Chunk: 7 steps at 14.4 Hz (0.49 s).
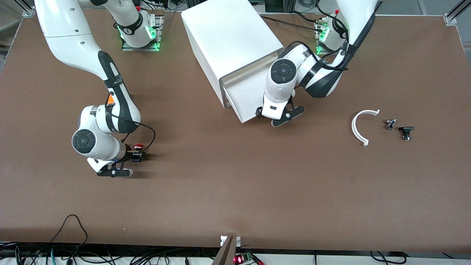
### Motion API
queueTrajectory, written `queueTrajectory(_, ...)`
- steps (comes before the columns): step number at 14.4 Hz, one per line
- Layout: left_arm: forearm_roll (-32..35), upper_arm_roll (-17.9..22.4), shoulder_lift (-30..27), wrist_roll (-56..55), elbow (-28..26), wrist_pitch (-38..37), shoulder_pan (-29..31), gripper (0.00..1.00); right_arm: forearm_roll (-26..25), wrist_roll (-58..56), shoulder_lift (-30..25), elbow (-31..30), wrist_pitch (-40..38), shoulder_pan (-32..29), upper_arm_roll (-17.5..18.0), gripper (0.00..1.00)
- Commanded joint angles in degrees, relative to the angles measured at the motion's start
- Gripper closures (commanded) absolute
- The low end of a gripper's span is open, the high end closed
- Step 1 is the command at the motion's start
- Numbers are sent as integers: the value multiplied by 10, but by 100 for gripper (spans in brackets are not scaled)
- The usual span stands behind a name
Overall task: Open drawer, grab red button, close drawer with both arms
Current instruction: 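Shut the drawer with the left gripper while the right gripper releases the button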
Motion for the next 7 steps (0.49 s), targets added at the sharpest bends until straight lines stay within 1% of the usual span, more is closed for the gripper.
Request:
queueTrajectory(1, 2, -33, -10, -14, -15, -14, 6, 0, 2, -9, -50, -3, -14, -3, 4, 1)
queueTrajectory(4, -62, -38, -11, -14, -24, -12, 5, 0, 0, -16, -105, -1, -55, -3, 4, 1)
queueTrajectory(7, -68, -62, -11, -14, -34, -12, 7, 0, 0, -22, -160, 4, -78, -3, 3, 1)
